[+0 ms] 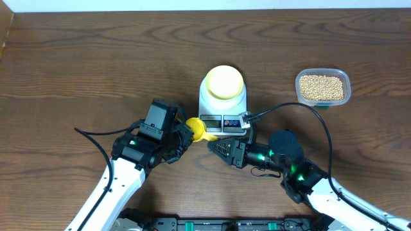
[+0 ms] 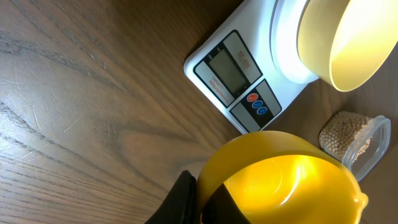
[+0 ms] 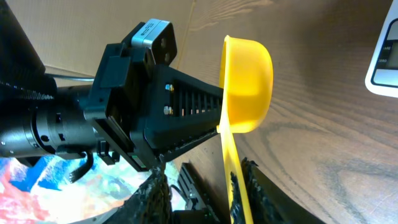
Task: Scoop item into bowl and weigh 50g on scale
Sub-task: 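Close the right gripper on the scoop handle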
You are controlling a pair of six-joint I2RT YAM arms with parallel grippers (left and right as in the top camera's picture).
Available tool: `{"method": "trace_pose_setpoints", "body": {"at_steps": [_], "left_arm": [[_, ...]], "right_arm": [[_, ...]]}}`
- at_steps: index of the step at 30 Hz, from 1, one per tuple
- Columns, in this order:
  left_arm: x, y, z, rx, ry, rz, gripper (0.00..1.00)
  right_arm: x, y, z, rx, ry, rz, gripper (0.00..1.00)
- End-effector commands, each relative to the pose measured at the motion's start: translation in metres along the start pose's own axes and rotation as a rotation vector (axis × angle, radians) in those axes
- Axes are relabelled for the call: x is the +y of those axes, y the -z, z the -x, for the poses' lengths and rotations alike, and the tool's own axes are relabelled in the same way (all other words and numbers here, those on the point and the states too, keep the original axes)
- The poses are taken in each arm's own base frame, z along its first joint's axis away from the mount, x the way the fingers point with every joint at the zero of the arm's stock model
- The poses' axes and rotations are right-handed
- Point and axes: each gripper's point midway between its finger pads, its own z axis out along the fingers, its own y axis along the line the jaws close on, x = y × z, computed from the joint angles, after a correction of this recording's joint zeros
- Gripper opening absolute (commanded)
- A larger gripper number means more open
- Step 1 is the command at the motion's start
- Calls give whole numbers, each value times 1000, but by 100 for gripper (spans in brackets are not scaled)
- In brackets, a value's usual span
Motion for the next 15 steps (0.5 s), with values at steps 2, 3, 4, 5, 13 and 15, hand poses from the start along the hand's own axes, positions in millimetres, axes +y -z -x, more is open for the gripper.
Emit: {"method": "trace_pose_setpoints", "body": {"at_steps": [2,3,4,5,13,15], "left_arm": [[2,-2,0,-4,9,11,7],[2,-2,0,-1,9,11,7],[2,-2,-1,1,9,10,7],[2,-2,-1,4,9,10,7],[12,-1,-5,20,21,52,7],[12,-1,-5,19,28,51,6]], "right_arm": [[4,-1,5,-18,4,2,31],[4,-1,5,-18,4,2,30],[4,-1,5,-18,4,2,30],[4,-1,5,-18,4,2,30],[1,-1,10,-49,-7,-15,28],[1,-1,10,-50,-14,-16,28]]}}
